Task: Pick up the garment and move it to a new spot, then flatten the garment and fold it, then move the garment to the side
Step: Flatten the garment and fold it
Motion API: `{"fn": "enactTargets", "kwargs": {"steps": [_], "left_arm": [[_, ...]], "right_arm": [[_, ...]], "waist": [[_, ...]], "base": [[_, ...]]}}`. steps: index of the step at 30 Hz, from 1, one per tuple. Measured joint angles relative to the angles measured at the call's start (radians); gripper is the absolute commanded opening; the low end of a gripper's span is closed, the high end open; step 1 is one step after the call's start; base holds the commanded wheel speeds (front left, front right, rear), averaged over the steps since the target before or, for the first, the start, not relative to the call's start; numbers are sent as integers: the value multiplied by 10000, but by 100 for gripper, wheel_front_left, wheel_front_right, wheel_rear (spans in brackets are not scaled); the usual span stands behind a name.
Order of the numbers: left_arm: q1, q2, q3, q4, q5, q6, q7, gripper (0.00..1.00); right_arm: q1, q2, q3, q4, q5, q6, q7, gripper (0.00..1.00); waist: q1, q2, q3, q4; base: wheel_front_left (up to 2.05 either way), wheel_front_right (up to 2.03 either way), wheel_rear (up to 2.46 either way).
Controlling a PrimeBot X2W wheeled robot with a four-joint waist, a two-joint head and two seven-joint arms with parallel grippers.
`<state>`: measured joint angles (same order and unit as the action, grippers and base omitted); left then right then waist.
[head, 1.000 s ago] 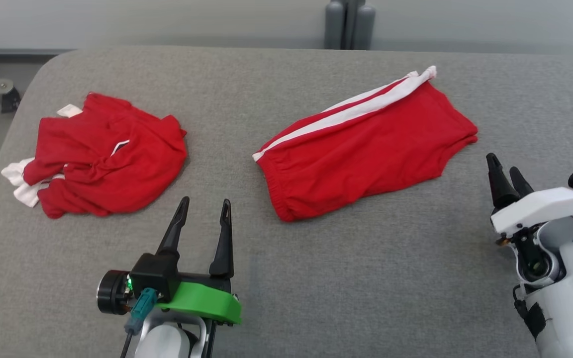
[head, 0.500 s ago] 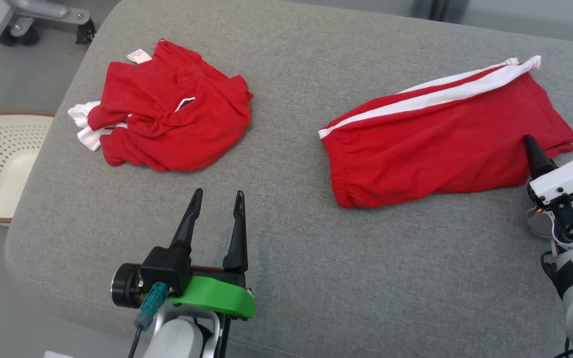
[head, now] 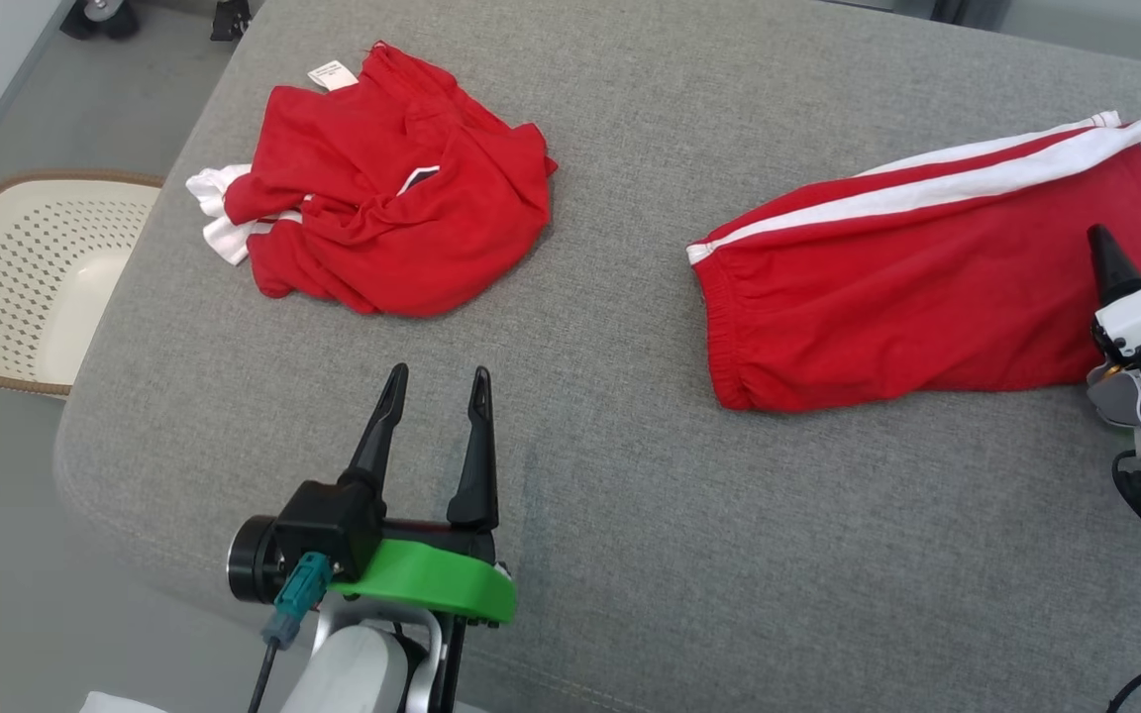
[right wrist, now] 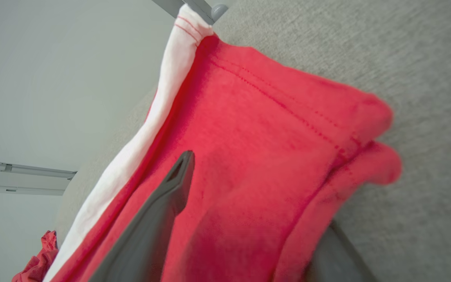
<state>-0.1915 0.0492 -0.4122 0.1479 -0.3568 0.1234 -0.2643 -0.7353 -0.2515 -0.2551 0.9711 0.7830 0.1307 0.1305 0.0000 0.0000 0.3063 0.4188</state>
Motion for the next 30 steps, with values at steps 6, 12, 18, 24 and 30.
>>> {"fn": "enactTargets", "kwargs": {"steps": [6,12,18,24,30], "left_arm": [[-3,0,8,-10,4,2,2,100],[29,0,56,63,31,42,2,100],[51,-2,205,201,150,-12,0,100],[233,-4,385,349,232,-136,0,100],[600,-6,683,548,387,-328,0,100]], "right_arm": [[-308,-54,58,364,-40,0,-232,65],[-383,-73,182,541,-73,8,-819,0],[-72,27,433,453,44,10,-1513,0],[772,33,700,230,182,8,-2217,0],[1888,21,757,167,265,8,-2997,0]], "waist": [[0,0,53,73],[0,0,-38,-1],[0,0,-331,-245],[0,0,-761,-630],[0,0,-1252,-1234]], "base": [[0,0,0],[0,0,0],[0,0,0],[0,0,0],[0,0,0]]}}
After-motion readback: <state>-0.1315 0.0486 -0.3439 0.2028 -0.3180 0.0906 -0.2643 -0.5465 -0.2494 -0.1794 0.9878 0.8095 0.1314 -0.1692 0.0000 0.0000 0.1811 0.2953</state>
